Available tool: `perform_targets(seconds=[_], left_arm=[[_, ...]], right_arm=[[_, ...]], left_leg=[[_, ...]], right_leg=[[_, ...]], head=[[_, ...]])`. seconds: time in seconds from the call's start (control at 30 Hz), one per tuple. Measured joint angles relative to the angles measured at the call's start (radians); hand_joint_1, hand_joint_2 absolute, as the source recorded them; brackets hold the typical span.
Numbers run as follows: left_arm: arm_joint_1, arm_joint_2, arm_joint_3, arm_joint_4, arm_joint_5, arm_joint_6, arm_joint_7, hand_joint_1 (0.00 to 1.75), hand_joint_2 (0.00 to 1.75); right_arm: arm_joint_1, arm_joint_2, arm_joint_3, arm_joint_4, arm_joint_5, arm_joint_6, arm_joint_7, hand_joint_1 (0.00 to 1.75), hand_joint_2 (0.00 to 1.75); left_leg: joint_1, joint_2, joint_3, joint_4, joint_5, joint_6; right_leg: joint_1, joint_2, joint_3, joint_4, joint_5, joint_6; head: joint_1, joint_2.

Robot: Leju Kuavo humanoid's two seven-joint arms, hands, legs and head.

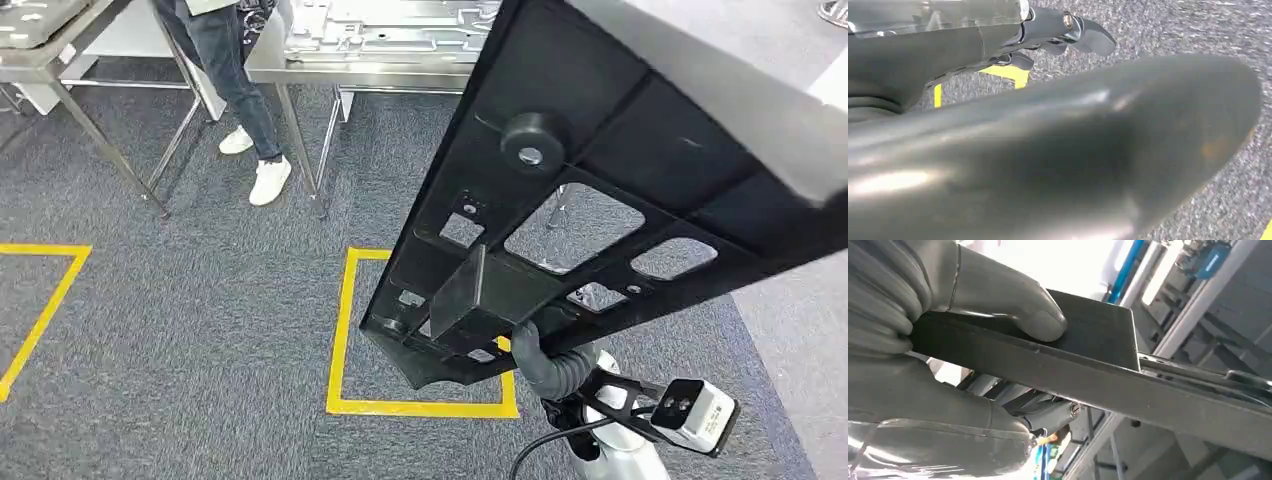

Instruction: Take the parts from the cabinet and place them on the table.

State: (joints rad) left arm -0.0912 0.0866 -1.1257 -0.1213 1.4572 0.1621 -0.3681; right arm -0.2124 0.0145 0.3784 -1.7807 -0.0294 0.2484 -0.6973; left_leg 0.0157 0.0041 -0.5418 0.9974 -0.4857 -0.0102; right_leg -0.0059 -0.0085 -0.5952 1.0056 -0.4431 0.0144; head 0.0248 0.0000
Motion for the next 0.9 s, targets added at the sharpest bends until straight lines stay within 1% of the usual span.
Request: perform_targets(seconds=[0.07,0.1,0.13,0.17,0.2,0.23,0.27,0.3,0.33,0.37,0.4,0.43,0.47,0.5,0.63,0.67,0.7,0.73,0.77,0.8,0.83,0.9], left_arm=[[0.000,0.001,-0.001,0.000,0.000,-0.001,0.000,0.00,0.00],[-0.001,0.000,-0.002,0.000,0.000,-0.002,0.000,0.00,0.00],[-0.002,0.001,-0.004,0.000,0.000,-0.002,0.000,0.00,0.00],[-0.002,0.001,-0.005,0.000,0.000,-0.003,0.000,0.00,0.00],[-0.002,0.002,-0.005,0.000,0.000,-0.003,0.000,0.00,0.00],[-0.001,0.002,-0.006,0.000,0.000,-0.003,0.000,0.00,0.00],[0.000,0.003,-0.006,0.000,0.000,-0.003,0.000,0.00,0.00],[0.002,0.002,-0.007,0.000,0.000,-0.003,0.000,0.00,0.00],[0.003,0.002,-0.008,0.000,0.000,-0.003,0.000,0.00,0.00],[0.003,0.002,-0.008,0.000,0.000,-0.003,0.000,0.00,0.00],[0.003,0.002,-0.008,0.000,0.000,-0.003,0.000,0.00,0.00],[0.003,0.003,-0.008,0.000,0.000,-0.003,0.000,0.00,0.00],[0.004,0.006,-0.008,0.000,0.000,-0.003,0.000,0.00,0.00],[0.002,0.010,-0.009,0.000,0.000,-0.003,0.000,0.00,0.00],[0.002,0.008,-0.009,0.000,0.000,-0.003,0.000,0.00,0.00],[0.002,0.007,-0.009,0.000,0.000,-0.003,0.000,0.00,0.00],[0.001,0.007,-0.009,0.000,0.000,-0.003,0.000,0.00,0.00],[0.002,0.010,-0.009,0.000,0.000,-0.003,0.000,0.00,0.00],[0.004,0.008,-0.012,0.000,0.000,-0.005,-0.001,0.00,0.00],[0.003,0.009,-0.013,0.000,0.000,-0.005,-0.002,0.00,0.00],[0.001,0.009,-0.014,0.000,0.000,-0.005,-0.002,0.00,0.00],[0.000,0.009,-0.016,0.000,0.000,-0.005,-0.001,0.00,0.00]], right_arm=[[0.003,0.000,-0.001,-0.002,0.000,-0.001,0.000,1.75,1.75],[0.003,0.000,-0.001,-0.003,0.000,-0.001,0.000,1.75,1.75],[0.004,0.000,-0.001,-0.007,0.000,-0.001,0.000,1.75,1.75],[0.004,0.000,-0.001,-0.011,0.002,-0.001,0.001,1.75,1.75],[0.003,0.001,-0.001,-0.012,0.002,-0.001,0.000,1.75,1.75],[0.005,0.002,-0.001,-0.012,0.002,-0.002,0.000,1.75,1.75],[0.007,0.002,-0.001,-0.012,0.006,-0.002,0.001,1.75,1.75],[0.010,0.002,-0.001,-0.011,0.007,-0.002,0.001,1.75,1.75],[0.012,0.002,-0.001,-0.011,0.007,-0.002,0.001,1.75,1.75],[0.012,0.002,-0.001,-0.011,0.007,-0.002,0.001,1.75,1.75],[0.012,0.002,-0.001,-0.012,0.007,-0.002,0.001,1.75,1.75],[0.012,0.002,-0.001,-0.012,0.007,-0.002,0.001,1.75,1.75],[0.012,0.002,-0.001,-0.012,0.007,-0.002,0.001,1.75,1.75],[0.012,0.002,-0.001,-0.011,0.008,-0.002,0.001,1.75,1.75],[0.011,0.002,-0.001,-0.011,0.008,-0.002,0.000,1.75,1.75],[0.011,0.002,-0.001,-0.011,0.008,-0.002,0.001,1.75,1.75],[0.011,0.002,-0.001,-0.011,0.008,-0.002,0.001,1.75,1.75],[0.012,0.003,-0.001,-0.012,0.008,-0.003,0.001,1.75,1.75],[0.013,0.003,-0.001,-0.015,0.009,-0.004,0.000,1.75,1.75],[0.009,0.003,-0.001,-0.016,0.009,-0.004,0.000,1.75,1.75],[0.007,0.003,-0.001,-0.016,0.011,-0.004,0.000,1.75,1.75],[0.014,0.003,-0.001,-0.016,0.012,-0.005,0.001,1.75,1.75]], left_leg=[[0.002,0.003,0.005,-0.006,-0.003,-0.013],[0.003,0.005,0.010,-0.010,-0.005,-0.020],[0.007,0.005,0.011,-0.002,-0.013,-0.026],[0.005,0.004,0.003,0.029,-0.029,-0.027],[0.006,0.004,-0.031,0.099,-0.063,-0.027],[0.006,0.004,-0.081,0.190,-0.102,-0.029],[0.005,0.003,-0.133,0.279,-0.132,-0.030],[0.005,0.003,-0.172,0.333,-0.137,-0.029],[0.005,0.003,-0.185,0.335,-0.119,-0.027],[0.004,0.003,-0.172,0.285,-0.072,-0.021],[0.002,0.002,-0.138,0.199,-0.013,-0.013],[-0.004,0.001,-0.095,0.096,0.046,-0.002],[-0.011,-0.004,-0.067,0.038,0.061,0.014],[-0.014,-0.004,-0.064,0.036,0.049,0.020],[-0.015,-0.003,-0.062,0.029,0.051,0.021],[-0.015,-0.004,-0.054,0.013,0.048,0.020],[-0.017,-0.003,-0.055,0.015,0.045,0.018],[-0.021,-0.003,-0.057,0.013,0.044,0.020],[-0.008,-0.005,-0.018,-0.024,0.045,0.030],[-0.006,-0.005,-0.009,-0.029,0.042,0.034],[-0.006,-0.004,-0.004,-0.030,0.037,0.037],[-0.006,-0.005,0.001,-0.029,0.029,0.036]], right_leg=[[0.005,0.005,-0.001,0.003,-0.007,-0.012],[0.004,0.007,0.002,-0.001,-0.007,-0.019],[-0.005,0.009,0.014,-0.011,-0.004,-0.027],[-0.003,0.009,0.023,-0.015,-0.008,-0.034],[-0.001,0.008,0.029,-0.015,-0.012,-0.039],[0.002,0.009,0.033,-0.014,-0.017,-0.044],[0.006,0.010,0.037,-0.014,-0.022,-0.047],[0.010,0.013,0.041,-0.013,-0.027,-0.049],[0.013,0.015,0.047,-0.013,-0.032,-0.049],[0.016,0.018,0.057,-0.012,-0.039,-0.050],[0.020,0.021,0.070,-0.012,-0.048,-0.050],[0.023,0.022,0.085,-0.013,-0.057,-0.049],[0.020,0.021,0.092,-0.016,-0.066,-0.049],[0.025,0.021,0.091,-0.015,-0.068,-0.044],[0.027,0.022,0.091,-0.012,-0.070,-0.042],[0.024,0.025,0.090,-0.013,-0.070,-0.041],[0.020,0.025,0.087,-0.013,-0.069,-0.038],[0.018,0.025,0.088,-0.020,-0.069,-0.032],[0.017,0.024,0.091,0.013,-0.064,-0.012],[0.017,0.021,0.069,0.054,-0.080,-0.008],[0.011,0.021,0.011,0.143,-0.116,0.001],[-0.001,0.020,-0.091,0.284,-0.174,0.014]], head=[[-0.001,0.000],[0.001,0.000],[-0.002,0.000],[-0.004,0.000],[-0.008,0.000],[-0.011,0.000],[-0.012,0.000],[-0.013,0.000],[-0.012,0.000],[-0.013,0.000],[-0.014,0.000],[-0.013,0.000],[-0.013,0.000],[-0.006,0.000],[-0.004,0.000],[-0.006,0.000],[-0.006,0.000],[-0.005,0.000],[-0.009,0.000],[-0.001,0.000],[0.001,0.000],[0.000,0.000]])
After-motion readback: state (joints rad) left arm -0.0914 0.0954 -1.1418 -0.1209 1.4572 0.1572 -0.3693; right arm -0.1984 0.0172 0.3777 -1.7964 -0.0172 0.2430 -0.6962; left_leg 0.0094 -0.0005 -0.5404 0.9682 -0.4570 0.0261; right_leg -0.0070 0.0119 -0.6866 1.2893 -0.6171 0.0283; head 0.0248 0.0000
